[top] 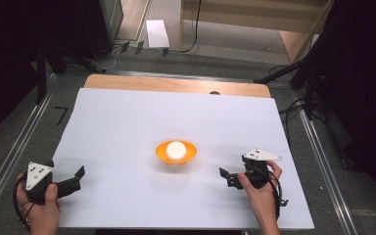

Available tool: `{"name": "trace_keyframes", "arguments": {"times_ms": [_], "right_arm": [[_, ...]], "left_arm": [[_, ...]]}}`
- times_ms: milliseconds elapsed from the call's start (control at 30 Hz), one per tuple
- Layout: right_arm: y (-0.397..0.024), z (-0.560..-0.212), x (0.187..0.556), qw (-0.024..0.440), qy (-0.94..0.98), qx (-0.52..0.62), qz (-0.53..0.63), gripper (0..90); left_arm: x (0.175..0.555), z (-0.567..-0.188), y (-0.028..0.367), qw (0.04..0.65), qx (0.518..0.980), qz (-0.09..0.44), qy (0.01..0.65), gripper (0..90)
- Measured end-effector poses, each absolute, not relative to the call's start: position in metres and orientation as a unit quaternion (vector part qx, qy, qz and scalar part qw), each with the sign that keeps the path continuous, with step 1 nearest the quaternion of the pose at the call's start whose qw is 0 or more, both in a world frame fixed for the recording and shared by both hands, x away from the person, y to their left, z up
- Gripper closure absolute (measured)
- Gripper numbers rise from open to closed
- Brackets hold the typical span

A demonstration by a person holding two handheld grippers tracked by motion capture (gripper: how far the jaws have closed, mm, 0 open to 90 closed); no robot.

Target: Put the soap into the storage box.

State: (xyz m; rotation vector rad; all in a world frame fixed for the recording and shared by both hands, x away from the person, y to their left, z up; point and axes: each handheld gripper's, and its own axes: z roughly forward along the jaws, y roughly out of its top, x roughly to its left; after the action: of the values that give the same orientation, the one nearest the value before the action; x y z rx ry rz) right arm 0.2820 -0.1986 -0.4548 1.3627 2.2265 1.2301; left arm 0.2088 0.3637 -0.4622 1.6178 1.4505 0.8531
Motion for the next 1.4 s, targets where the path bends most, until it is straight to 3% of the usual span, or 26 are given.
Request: {"name": "trace_keyframes", "arguments": {"times_ms": [733,1400], "right_arm": [[-0.274,-0.479,0.255,0.141,0.718,0.523,0.438,0.2],[-0.341,-0.484,0.227,0.181,0.673,0.561,0.447,0.3]], "left_arm": [[0.209,-0.462,0.363,0.391,0.641,0.333,0.57,0.0],[0.209,-0.462,0.364,0.395,0.642,0.33,0.568,0.0]]}}
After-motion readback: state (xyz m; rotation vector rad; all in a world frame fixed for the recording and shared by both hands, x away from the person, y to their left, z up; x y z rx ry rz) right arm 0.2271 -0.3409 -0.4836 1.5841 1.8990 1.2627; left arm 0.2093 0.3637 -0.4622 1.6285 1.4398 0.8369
